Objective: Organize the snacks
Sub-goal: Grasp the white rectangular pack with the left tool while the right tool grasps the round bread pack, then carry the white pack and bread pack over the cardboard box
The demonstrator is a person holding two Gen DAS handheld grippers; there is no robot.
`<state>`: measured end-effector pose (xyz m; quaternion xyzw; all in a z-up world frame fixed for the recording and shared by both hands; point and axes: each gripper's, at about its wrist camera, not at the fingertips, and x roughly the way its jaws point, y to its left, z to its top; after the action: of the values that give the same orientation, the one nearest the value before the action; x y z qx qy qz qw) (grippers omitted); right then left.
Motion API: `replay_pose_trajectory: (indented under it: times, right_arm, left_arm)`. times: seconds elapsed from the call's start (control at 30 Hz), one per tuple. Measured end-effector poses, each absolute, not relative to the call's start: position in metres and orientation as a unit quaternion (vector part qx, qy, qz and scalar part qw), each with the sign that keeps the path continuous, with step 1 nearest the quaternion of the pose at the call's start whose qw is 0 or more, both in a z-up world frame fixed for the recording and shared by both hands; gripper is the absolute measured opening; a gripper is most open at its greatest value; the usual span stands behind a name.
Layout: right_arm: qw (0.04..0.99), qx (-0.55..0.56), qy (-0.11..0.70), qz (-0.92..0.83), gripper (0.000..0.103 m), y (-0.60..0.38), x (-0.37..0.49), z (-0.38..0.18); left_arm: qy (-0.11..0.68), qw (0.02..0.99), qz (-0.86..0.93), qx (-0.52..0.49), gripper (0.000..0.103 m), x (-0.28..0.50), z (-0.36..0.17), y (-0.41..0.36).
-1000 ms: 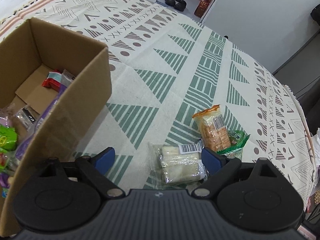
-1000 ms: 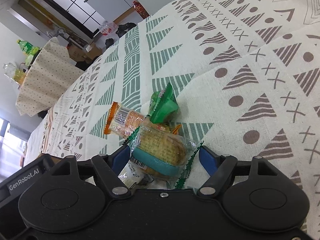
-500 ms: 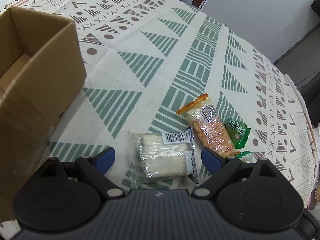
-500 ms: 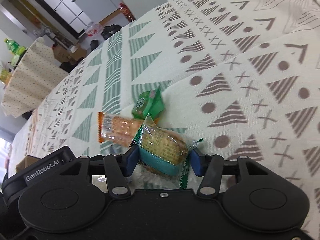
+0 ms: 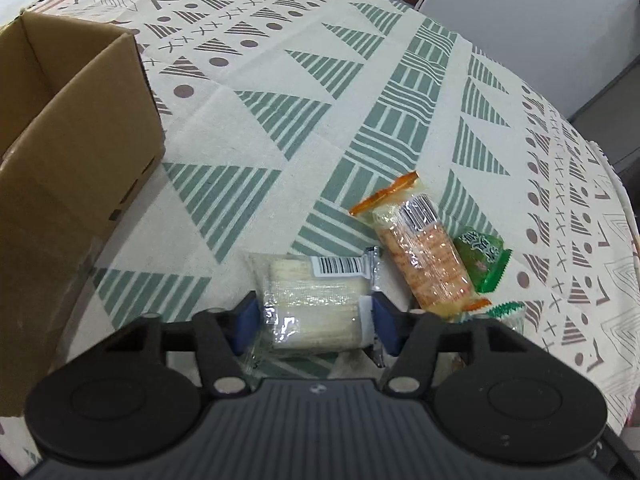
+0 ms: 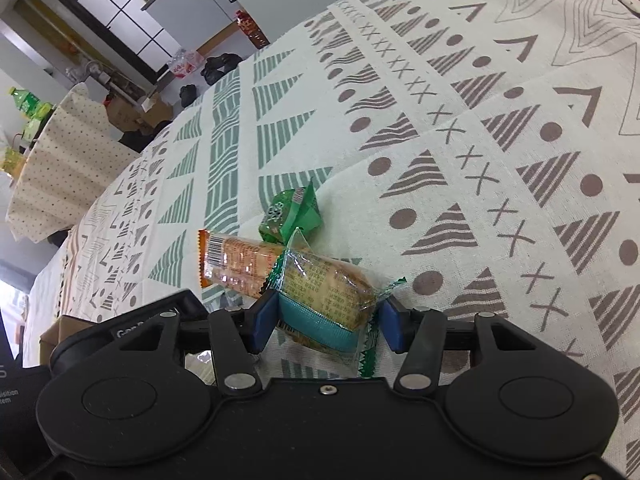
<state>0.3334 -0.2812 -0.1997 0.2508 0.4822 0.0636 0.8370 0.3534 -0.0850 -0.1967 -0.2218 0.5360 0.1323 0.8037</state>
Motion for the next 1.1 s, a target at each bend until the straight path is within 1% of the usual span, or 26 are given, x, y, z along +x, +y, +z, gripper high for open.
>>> replay_pose_trajectory:
  times: [0.1,0.53,0.77,1.1]
  right_arm:
    - [0.838,0.256,0.477,0.07,0.052,-0.283,0.331,-0.197]
    - [0.843,0.288,0.436,0.13,0.052,-0.278,0.318,-0.169]
    - [0.852,0.268,0.42,0.159,0.052,-0.259,0.312,-0.154]
    - [0.853,0.27,0.402,0.195,0.052,-0.239,0.299,-0.13]
  left_arm:
    - [0.53,0.807,0.142,-0.218,0.054,0.347,-0.189,-0.083]
    - [0.478,0.836,0.148,-0.223,0.053,0.312,-0.137,-0.066]
    - [0.455,0.848,0.152,-0.225,0.053,0.297,-0.112,-0.051]
    - [0.419,0.858,0.162,-0.25,0.053,0.271,-0.076,-0.019]
